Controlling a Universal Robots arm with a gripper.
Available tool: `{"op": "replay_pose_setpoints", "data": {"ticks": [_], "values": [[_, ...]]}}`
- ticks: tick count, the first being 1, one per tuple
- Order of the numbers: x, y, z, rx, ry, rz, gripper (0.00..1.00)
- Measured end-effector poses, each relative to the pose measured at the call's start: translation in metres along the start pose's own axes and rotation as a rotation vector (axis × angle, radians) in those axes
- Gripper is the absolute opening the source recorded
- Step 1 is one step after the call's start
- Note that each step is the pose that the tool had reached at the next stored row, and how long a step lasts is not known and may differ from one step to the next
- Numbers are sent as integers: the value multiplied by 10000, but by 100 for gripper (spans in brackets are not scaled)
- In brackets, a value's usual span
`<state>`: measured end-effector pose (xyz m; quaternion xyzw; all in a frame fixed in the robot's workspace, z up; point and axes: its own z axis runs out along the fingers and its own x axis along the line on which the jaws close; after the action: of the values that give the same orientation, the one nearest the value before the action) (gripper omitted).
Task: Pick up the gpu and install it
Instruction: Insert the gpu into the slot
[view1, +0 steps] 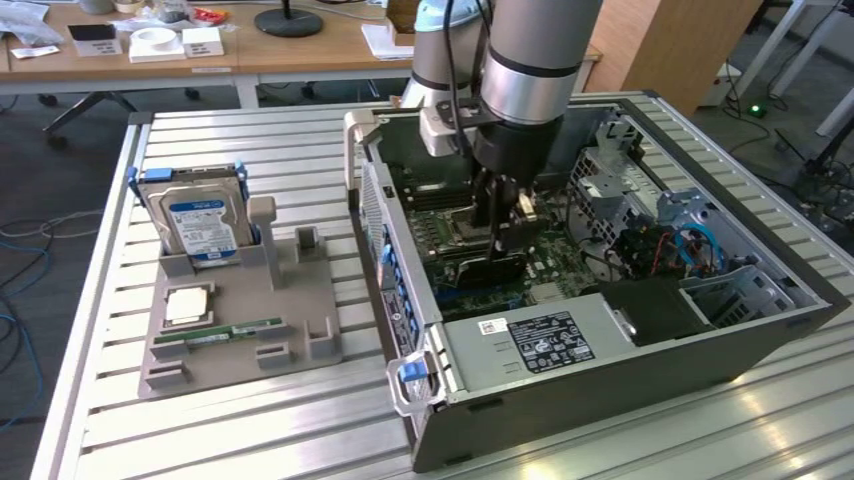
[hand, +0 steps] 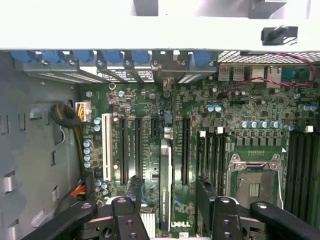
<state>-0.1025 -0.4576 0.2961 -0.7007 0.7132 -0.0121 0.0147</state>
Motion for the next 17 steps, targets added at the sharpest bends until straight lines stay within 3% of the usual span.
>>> {"op": "replay_pose_setpoints", "data": {"ticks": [10, 17], "values": [[-1, -6, -158, 0, 0, 0, 57], [-1, -7, -181, 0, 0, 0, 57]]}}
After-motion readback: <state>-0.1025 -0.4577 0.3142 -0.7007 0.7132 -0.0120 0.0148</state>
